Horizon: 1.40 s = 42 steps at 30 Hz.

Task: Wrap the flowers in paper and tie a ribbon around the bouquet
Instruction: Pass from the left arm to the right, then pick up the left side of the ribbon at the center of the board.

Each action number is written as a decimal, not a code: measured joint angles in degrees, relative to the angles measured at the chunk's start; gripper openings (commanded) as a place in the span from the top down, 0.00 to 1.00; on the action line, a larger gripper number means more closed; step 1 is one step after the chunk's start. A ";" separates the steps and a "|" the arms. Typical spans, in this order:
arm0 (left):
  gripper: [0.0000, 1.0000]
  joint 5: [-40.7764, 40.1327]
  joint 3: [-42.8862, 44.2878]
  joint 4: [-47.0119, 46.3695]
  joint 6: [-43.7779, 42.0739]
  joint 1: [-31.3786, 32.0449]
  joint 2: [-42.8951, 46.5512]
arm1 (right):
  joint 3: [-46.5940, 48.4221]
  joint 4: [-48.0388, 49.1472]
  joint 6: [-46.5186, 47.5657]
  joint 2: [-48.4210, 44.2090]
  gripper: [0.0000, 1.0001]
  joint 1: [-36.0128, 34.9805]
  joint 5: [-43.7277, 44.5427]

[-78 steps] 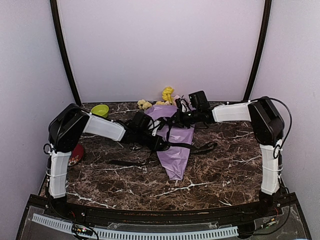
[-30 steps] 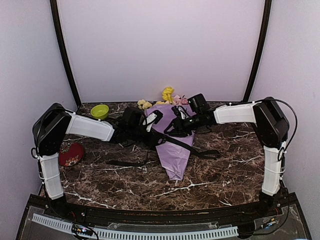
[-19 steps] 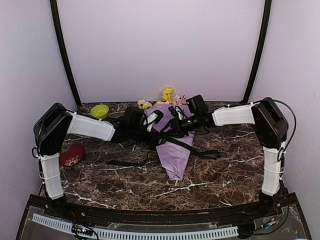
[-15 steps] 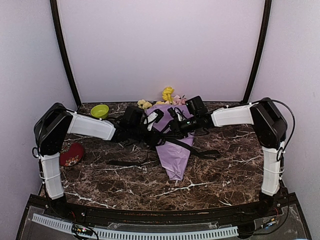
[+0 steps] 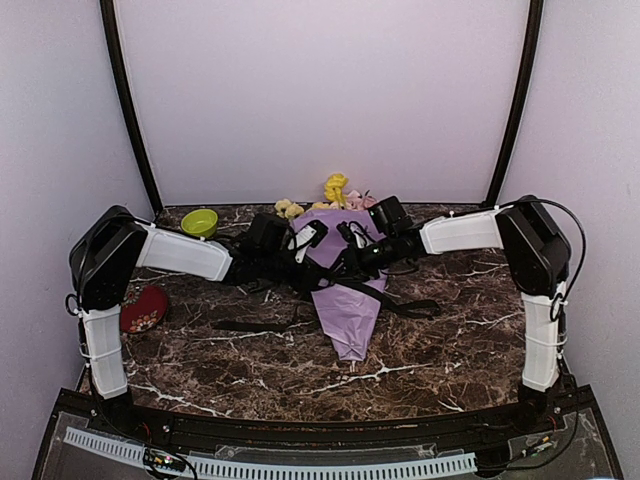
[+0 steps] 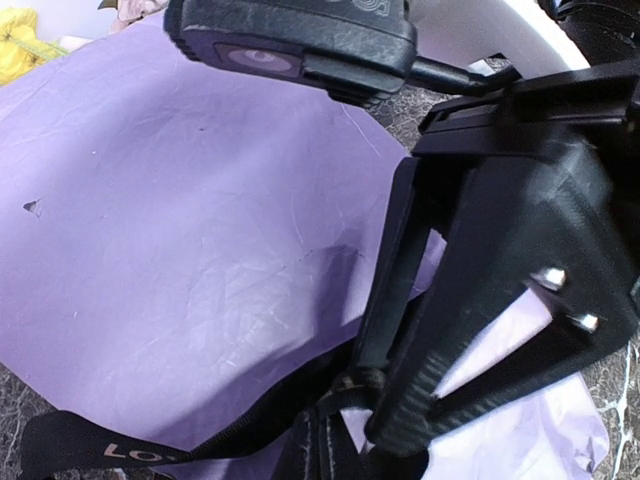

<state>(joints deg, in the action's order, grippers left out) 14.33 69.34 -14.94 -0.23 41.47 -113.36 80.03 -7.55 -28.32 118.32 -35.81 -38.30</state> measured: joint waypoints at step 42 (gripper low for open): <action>1.00 -7.65 -16.92 14.19 5.27 1.97 10.80 | 1.81 -0.98 -0.68 1.79 1.00 -0.09 1.18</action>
<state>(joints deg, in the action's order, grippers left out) 6.68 52.42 -0.75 5.04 43.44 -102.56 81.84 -8.54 -28.99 120.11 -35.90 -37.12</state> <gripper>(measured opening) 0.062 0.005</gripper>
